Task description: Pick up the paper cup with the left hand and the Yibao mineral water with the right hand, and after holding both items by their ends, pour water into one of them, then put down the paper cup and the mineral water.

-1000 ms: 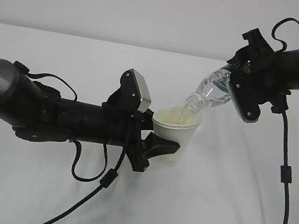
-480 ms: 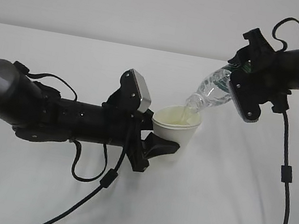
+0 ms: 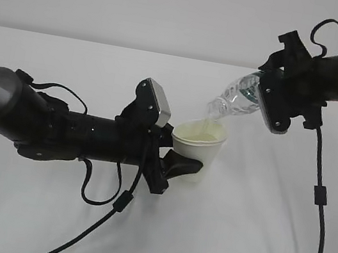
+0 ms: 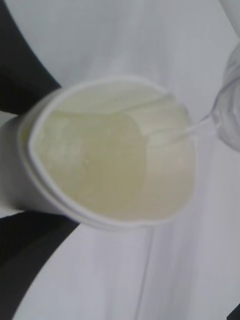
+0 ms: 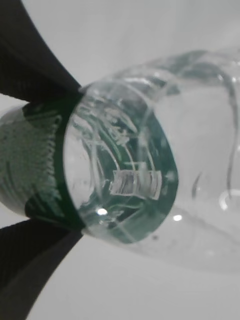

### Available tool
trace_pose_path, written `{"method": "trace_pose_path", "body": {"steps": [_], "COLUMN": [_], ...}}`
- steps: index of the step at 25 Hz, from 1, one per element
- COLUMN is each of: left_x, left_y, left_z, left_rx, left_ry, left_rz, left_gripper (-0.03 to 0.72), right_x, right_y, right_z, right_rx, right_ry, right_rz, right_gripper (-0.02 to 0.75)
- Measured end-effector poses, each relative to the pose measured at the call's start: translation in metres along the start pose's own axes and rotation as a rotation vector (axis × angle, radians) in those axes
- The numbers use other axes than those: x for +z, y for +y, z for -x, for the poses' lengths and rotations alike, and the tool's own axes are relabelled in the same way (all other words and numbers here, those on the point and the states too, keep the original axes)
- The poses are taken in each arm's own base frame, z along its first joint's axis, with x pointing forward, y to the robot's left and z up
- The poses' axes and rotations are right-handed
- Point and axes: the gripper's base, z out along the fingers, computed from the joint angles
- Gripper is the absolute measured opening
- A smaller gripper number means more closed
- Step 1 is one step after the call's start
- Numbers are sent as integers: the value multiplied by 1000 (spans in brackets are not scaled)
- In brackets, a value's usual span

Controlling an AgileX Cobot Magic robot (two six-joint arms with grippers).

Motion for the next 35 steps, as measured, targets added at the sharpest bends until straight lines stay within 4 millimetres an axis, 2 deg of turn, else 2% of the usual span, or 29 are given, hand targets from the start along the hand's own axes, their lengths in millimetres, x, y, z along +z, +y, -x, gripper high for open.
{"method": "trace_pose_path", "body": {"steps": [14,21,27,35], "left_x": [0,-2,-15,-41], "left_y": [8,15,36,71], "left_z": [2,2,-3,-13], "left_rx": [-7,-23,-63,-109], "left_ry": [-28,-36,-41,-41], "left_rz": [91,137,217,332], "left_gripper": [386,386,386,385], "right_x": [0,0,-1,-1], "right_y": [0,-1,-1,-4], "right_z": [5,9,12,12], "right_rx": [223,492,732,934], "right_ry": [-53,-95,-128,-140], "right_rz": [1,14,32,23], "right_gripper": [478,477,477,477]}}
